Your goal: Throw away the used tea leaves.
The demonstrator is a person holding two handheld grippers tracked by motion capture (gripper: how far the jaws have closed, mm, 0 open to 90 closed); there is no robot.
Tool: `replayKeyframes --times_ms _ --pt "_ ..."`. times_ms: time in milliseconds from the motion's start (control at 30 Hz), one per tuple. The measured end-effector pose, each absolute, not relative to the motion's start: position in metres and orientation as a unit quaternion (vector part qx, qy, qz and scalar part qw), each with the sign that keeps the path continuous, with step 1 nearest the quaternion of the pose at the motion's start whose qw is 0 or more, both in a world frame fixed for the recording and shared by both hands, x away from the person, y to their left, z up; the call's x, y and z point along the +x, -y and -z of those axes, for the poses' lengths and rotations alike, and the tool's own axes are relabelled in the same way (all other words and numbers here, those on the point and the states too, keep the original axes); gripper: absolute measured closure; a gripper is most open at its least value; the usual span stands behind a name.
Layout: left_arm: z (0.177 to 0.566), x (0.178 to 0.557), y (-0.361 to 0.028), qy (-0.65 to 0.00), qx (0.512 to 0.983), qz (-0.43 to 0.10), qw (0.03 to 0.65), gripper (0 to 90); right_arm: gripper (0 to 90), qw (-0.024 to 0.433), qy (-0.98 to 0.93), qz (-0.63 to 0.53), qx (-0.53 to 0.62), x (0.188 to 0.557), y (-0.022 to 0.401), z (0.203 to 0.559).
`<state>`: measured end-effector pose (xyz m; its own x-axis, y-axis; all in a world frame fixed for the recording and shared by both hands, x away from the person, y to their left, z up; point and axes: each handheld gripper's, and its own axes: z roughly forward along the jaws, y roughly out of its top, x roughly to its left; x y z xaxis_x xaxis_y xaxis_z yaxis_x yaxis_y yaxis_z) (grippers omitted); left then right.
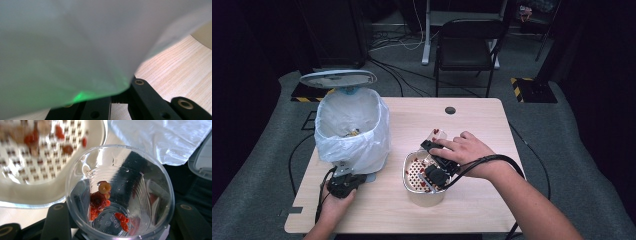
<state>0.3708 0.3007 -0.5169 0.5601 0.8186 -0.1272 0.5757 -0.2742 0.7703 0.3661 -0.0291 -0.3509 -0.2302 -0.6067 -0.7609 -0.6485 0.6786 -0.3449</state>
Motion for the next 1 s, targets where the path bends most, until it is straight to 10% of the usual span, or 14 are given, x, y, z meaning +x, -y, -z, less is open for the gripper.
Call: replayKeyframes --times_ms 1000 --pt "0.517 0.371 -0.301 -0.447 0.781 -0.148 0.410 90.0 41.4 0.303 -0.899 -0.298 -0.104 0.405 0.049 0.309"
